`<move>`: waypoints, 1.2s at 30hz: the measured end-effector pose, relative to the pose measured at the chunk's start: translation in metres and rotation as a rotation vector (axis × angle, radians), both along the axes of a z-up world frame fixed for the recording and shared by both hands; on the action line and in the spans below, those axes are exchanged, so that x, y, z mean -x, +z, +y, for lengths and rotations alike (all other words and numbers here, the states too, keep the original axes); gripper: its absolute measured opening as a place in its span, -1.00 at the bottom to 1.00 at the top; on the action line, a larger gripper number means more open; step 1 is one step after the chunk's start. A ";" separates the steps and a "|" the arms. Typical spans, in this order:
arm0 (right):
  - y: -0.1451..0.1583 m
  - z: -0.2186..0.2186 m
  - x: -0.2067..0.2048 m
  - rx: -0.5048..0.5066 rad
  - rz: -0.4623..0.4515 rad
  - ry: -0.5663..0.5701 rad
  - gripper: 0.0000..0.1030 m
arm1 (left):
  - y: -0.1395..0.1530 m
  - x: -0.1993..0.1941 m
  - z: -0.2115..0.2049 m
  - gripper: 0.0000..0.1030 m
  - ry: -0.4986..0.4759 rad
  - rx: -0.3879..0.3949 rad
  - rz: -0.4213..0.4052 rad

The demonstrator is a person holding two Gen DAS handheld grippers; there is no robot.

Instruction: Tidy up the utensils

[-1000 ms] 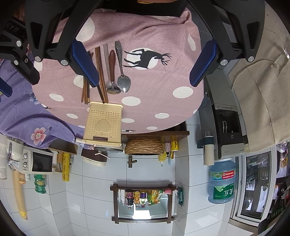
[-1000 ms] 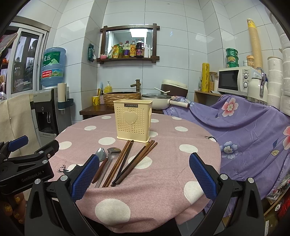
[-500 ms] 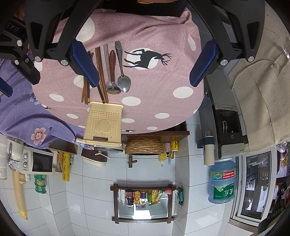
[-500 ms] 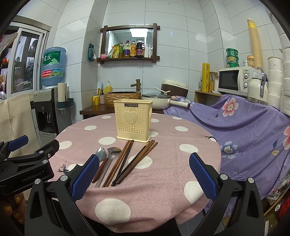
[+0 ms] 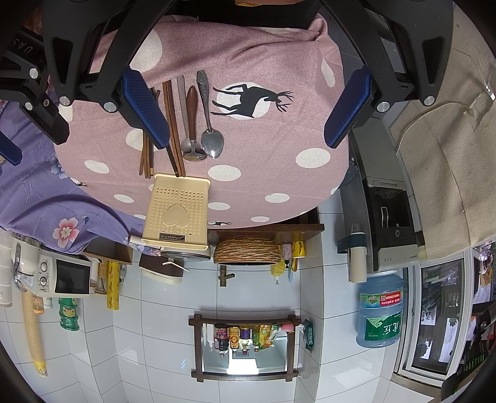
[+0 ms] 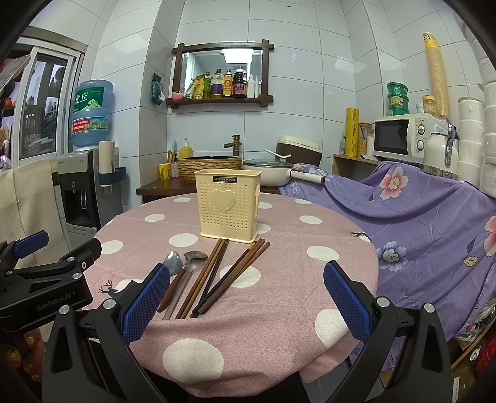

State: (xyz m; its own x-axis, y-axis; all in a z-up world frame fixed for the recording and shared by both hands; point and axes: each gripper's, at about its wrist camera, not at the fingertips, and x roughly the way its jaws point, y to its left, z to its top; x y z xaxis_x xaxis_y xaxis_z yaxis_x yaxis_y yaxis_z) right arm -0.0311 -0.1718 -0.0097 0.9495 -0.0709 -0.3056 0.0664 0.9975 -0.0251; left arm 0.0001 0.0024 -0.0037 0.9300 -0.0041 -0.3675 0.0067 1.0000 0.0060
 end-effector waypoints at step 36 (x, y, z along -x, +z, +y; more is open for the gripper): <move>-0.005 -0.002 -0.010 -0.004 0.051 -0.004 0.88 | -0.009 -0.013 0.004 0.91 0.022 0.004 0.064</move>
